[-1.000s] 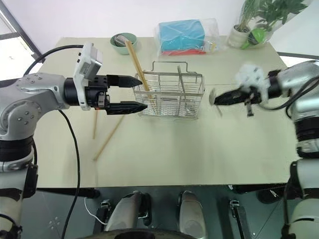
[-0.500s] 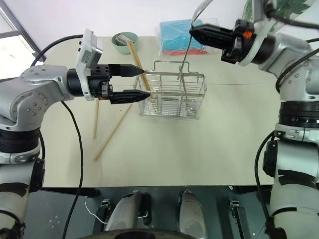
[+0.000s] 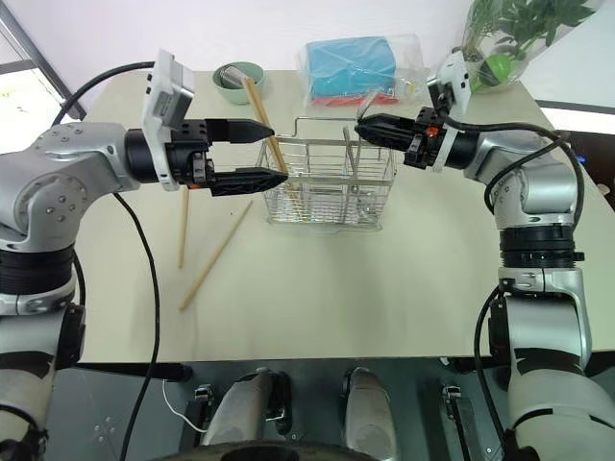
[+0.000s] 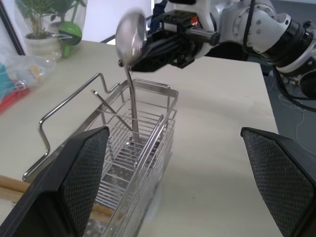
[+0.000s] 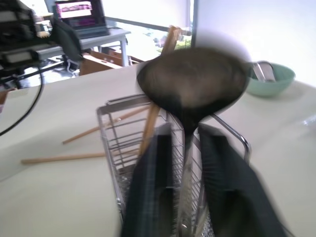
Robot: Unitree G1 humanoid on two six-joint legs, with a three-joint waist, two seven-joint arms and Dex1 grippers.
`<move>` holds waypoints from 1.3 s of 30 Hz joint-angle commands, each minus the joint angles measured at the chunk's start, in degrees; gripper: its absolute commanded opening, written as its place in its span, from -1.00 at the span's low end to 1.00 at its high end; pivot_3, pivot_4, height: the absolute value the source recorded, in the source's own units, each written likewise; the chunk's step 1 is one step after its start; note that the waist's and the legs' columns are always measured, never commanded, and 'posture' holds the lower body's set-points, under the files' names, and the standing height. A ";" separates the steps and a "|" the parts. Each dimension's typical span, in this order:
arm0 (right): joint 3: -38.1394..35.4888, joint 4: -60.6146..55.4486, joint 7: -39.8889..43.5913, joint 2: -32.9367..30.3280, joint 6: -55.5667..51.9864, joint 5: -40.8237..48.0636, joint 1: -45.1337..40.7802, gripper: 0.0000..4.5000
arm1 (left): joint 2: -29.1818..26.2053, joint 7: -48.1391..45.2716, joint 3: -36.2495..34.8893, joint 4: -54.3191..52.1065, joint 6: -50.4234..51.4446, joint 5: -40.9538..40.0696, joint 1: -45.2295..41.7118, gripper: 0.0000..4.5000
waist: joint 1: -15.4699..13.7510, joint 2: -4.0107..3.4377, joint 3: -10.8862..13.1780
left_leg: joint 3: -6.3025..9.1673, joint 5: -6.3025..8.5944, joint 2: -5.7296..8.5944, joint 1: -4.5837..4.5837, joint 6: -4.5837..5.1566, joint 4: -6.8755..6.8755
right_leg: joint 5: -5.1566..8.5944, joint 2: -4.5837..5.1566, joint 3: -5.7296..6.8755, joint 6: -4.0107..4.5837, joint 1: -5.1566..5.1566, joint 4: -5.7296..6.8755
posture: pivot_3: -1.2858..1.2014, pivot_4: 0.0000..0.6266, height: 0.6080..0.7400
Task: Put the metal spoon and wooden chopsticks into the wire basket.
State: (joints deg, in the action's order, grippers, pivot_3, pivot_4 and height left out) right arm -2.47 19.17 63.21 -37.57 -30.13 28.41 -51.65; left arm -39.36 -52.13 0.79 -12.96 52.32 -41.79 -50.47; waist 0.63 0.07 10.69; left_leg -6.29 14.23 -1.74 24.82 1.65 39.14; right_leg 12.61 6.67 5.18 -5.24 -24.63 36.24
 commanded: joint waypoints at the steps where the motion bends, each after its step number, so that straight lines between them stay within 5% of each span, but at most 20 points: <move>1: -0.84 -0.71 -1.00 -0.50 2.78 -2.01 -0.34 0.31 | -0.73 1.08 -2.21 -1.80 -0.35 -0.01 -0.82 1.00 | 0.01 0.00 0.00 | 0.00 0.00 0.00 0.00 0.00 0.00 | 0.00 0.00 0.00 0.00 0.00 0.00 | 0.03 -0.52 0.63; 4: -1.36 -0.64 -0.39 -1.37 3.23 -2.62 -0.65 0.92 | -0.65 3.15 -3.68 -2.08 0.21 -0.31 -0.55 1.00 | 0.07 0.00 0.00 | 0.01 0.00 0.00 0.00 0.00 0.00 | 0.00 0.00 0.00 0.00 0.00 0.00 | 0.03 -0.52 0.63; 9: -4.53 0.48 -0.56 -3.45 2.41 -1.51 -2.74 0.92 | 0.77 11.97 -9.46 -1.99 3.07 -1.34 -0.55 1.00 | 0.05 0.01 0.00 | 0.02 0.00 -0.01 0.00 0.00 0.00 | 0.00 -0.01 0.00 0.00 0.00 0.00 | 0.03 -0.52 0.63; 15: -12.29 1.10 -1.15 -7.47 -3.89 4.74 -8.23 0.92 | 8.33 40.30 -26.14 4.29 13.17 -0.57 -4.74 1.00 | -0.02 0.05 0.03 | 0.10 0.00 -0.01 0.02 0.01 0.00 | 0.00 -0.01 0.00 -0.01 0.01 0.00 | 0.03 -0.52 0.63; 22: -13.59 -9.58 6.22 -11.91 -14.09 13.74 -6.06 0.92 | 9.04 57.41 -29.39 9.55 26.83 8.65 -4.06 1.00 | -0.01 0.07 0.03 | 0.07 0.00 0.00 0.02 0.00 -0.02 | -0.01 -0.02 0.00 -0.02 0.01 0.01 | 0.03 -0.52 0.63; 27: -12.55 -25.69 11.92 -15.27 -19.00 20.41 5.51 0.92 | 8.92 58.50 -25.61 17.56 31.71 14.05 -2.30 1.00 | -0.23 0.21 0.03 | 0.11 0.01 -0.01 0.03 -0.02 -0.02 | 0.00 -0.05 0.02 -0.03 0.02 -0.02 | 0.03 -0.52 0.63; 39: -11.86 -34.99 11.43 -15.78 -17.47 21.81 16.26 0.92 | 11.99 49.31 -14.70 47.02 13.83 23.30 -11.32 1.00 | -1.40 0.42 0.09 | 0.04 0.03 0.03 0.11 -0.03 0.02 | -0.04 0.11 0.04 -0.05 -0.06 -0.06 | 0.03 -0.52 0.63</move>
State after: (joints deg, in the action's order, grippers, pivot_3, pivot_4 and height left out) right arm -12.85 -13.82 74.63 -52.60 -48.34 48.53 -35.24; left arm -26.96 -1.05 -15.08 32.01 69.08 -19.94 -60.09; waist -0.77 0.49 10.78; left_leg -6.25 14.26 -1.71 24.94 1.61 39.16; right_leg 12.58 6.77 5.23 -5.29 -24.70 36.18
